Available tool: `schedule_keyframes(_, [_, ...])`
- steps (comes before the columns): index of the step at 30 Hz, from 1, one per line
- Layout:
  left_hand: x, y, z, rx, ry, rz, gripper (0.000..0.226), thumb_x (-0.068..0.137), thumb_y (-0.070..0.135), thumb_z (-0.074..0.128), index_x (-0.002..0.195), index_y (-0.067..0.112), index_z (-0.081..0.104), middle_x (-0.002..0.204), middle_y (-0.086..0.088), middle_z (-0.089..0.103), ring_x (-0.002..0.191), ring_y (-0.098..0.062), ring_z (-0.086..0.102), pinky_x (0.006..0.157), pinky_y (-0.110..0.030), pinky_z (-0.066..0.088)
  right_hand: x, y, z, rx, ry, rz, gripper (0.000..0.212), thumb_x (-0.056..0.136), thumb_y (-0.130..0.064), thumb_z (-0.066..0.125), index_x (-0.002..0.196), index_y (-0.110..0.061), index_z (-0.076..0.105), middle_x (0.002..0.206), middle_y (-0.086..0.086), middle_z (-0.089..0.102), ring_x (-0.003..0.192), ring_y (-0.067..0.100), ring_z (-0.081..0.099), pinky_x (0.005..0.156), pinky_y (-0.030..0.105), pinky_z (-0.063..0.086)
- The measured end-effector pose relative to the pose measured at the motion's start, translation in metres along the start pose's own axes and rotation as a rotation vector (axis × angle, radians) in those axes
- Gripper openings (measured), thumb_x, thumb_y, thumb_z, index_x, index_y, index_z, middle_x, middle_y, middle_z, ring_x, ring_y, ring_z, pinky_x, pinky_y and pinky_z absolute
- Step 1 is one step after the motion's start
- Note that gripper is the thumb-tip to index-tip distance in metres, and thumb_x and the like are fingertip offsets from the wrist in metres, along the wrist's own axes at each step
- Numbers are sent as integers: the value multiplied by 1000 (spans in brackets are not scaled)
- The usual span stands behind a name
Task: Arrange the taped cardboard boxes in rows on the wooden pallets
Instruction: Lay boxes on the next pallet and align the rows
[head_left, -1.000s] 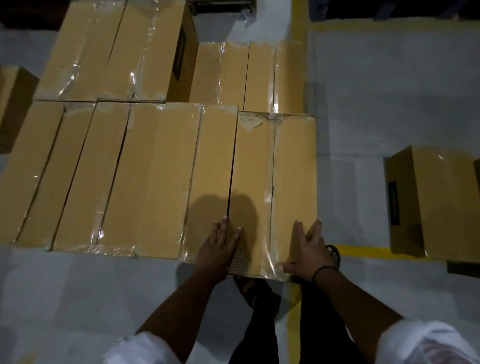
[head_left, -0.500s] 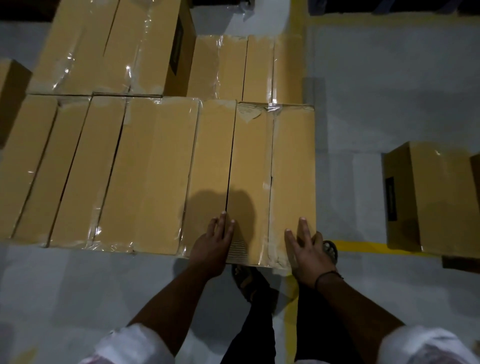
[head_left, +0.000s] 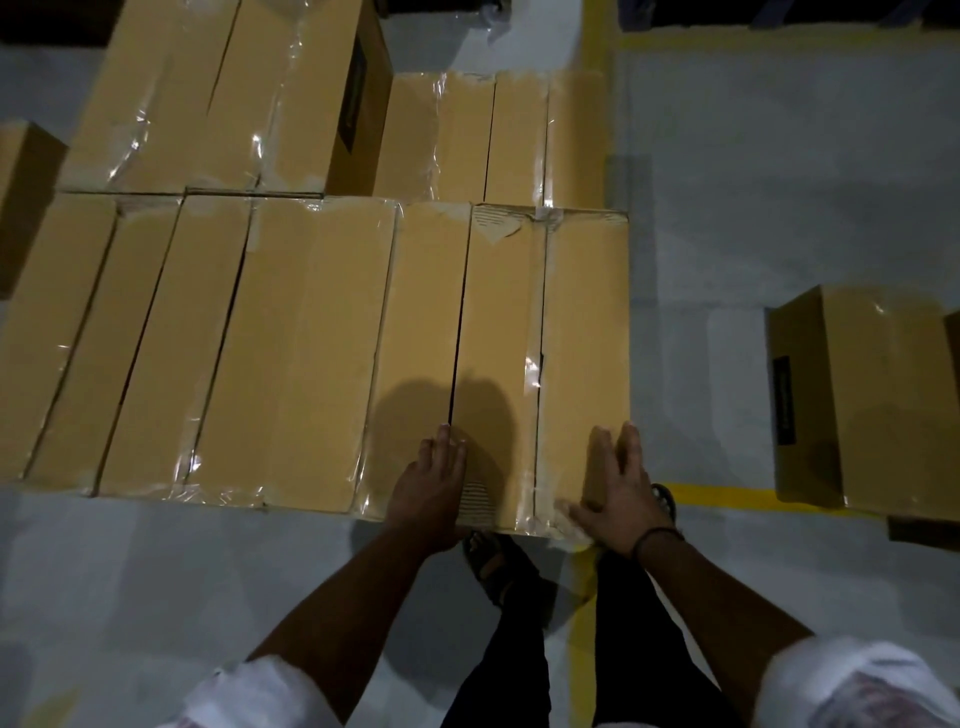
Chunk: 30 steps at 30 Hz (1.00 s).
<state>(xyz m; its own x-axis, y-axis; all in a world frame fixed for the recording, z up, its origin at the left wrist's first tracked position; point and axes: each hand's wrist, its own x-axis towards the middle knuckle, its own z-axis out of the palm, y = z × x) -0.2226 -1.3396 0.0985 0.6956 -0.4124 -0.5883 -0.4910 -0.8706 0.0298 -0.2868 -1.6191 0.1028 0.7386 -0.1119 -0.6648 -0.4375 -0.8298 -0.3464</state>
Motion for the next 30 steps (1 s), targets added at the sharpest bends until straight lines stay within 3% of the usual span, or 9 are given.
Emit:
schedule_keyframes(3, [13, -4, -16, 8, 23, -12, 126, 67, 71, 77, 159, 10, 15, 164, -20, 16, 136, -36, 39, 100, -46, 49, 14, -4, -9, 275, 141, 157, 118, 86, -57, 71, 160, -26, -15, 167, 0, -22, 145, 37, 35, 112, 44, 39])
schedule_keyframes(6, [26, -8, -28, 17, 27, -33, 131, 68, 68, 79, 161, 9, 8, 157, -16, 23, 129, -33, 43, 98, -44, 49, 32, -11, -18, 529, 124, 267, 113, 87, -46, 75, 162, -19, -6, 167, 11, 14, 145, 36, 34, 116, 42, 34])
schedule_keyframes(8, [33, -9, -32, 18, 22, -35, 127, 71, 64, 80, 161, 9, 8, 154, -16, 25, 128, -34, 43, 97, -44, 49, 38, -14, -22, 583, 75, 287, 115, 86, -44, 77, 162, -17, -6, 163, 14, 26, 144, 36, 35, 116, 41, 35])
schedule_keyframes(10, [37, -8, -33, 2, 45, -43, 122, 73, 63, 78, 160, 10, 11, 151, -16, 28, 128, -34, 42, 97, -44, 48, 39, -15, -24, 427, 64, 246, 110, 90, -46, 70, 161, -14, -8, 167, 15, 12, 149, 37, 25, 120, 43, 29])
schedule_keyframes(12, [42, -8, -31, -15, 97, -54, 114, 78, 68, 71, 159, 11, 15, 153, -17, 28, 131, -34, 39, 102, -45, 46, 36, -16, -22, 35, 154, 108, 99, 95, -49, 58, 161, -14, -7, 168, 15, -4, 153, 39, 7, 124, 49, 20])
schedule_keyframes(14, [48, -11, -25, -46, 134, -68, 104, 87, 71, 57, 161, 13, 12, 163, -18, 18, 142, -38, 28, 114, -47, 35, 37, -20, -16, -268, 227, -104, 90, 98, -53, 44, 161, -13, -7, 168, 15, -12, 154, 39, -7, 126, 52, 9])
schedule_keyframes(16, [57, -14, -19, -89, 171, -81, 99, 94, 70, 43, 164, 13, 2, 170, -17, 1, 152, -42, 13, 122, -51, 22, 41, -26, -5, -394, 222, -304, 83, 99, -55, 31, 162, -12, -2, 168, 17, -10, 155, 37, -11, 126, 52, 2])
schedule_keyframes(21, [97, -20, -14, -187, 290, -115, 95, 94, 75, 16, 163, 15, -10, 169, -10, -21, 156, -39, -13, 125, -55, 8, 67, -48, 31, -514, 106, -393, 83, 102, -62, 16, 161, -8, -7, 167, 16, -17, 153, 33, -21, 125, 52, -7])
schedule_keyframes(30, [122, -17, -4, -256, 482, -131, 90, 101, 62, 40, 164, 15, -3, 172, -6, -13, 157, -33, -14, 126, -57, 7, 115, -57, 47, -488, 183, -328, 90, 100, -68, 1, 158, -1, -8, 165, 20, -21, 152, 31, -25, 124, 52, -8])
